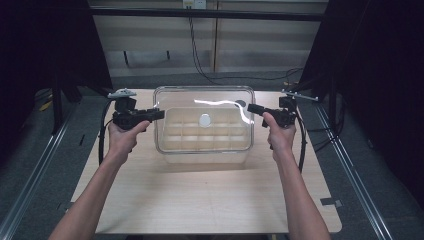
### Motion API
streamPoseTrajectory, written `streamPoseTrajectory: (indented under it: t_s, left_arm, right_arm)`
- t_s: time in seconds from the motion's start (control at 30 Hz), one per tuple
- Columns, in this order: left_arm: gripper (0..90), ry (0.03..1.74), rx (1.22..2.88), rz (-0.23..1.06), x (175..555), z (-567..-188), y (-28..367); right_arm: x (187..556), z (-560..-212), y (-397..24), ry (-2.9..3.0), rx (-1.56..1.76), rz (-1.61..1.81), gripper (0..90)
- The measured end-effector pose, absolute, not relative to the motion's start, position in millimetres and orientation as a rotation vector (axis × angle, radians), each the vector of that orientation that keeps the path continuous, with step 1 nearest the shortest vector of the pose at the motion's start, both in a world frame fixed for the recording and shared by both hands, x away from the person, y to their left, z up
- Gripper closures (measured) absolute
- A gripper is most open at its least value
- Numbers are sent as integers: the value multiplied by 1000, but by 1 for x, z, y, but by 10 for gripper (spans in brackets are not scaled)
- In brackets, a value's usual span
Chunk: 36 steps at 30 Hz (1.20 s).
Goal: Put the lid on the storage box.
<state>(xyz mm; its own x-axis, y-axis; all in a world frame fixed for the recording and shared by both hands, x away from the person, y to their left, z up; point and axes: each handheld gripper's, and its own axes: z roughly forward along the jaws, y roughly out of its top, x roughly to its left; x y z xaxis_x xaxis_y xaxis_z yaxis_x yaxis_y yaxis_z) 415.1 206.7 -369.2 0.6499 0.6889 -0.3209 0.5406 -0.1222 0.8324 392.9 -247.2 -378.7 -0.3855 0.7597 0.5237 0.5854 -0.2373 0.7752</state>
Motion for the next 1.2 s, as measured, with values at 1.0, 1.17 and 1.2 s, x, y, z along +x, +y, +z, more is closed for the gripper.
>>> streamPoseTrajectory:
  t_s: [1.0, 1.17, 1.2]
  left_arm:
    - [610, 1062, 1807, 127, 440, -393, 200]
    - [617, 1092, 1821, 115, 444, -405, 200]
    - [619, 1102, 1811, 109, 447, -407, 200]
  right_arm:
    - [408, -393, -243, 1865, 1712, 1549, 705]
    - [411, -400, -240, 1895, 1734, 1469, 691]
    - [412, -403, -240, 1879, 1747, 1476, 691]
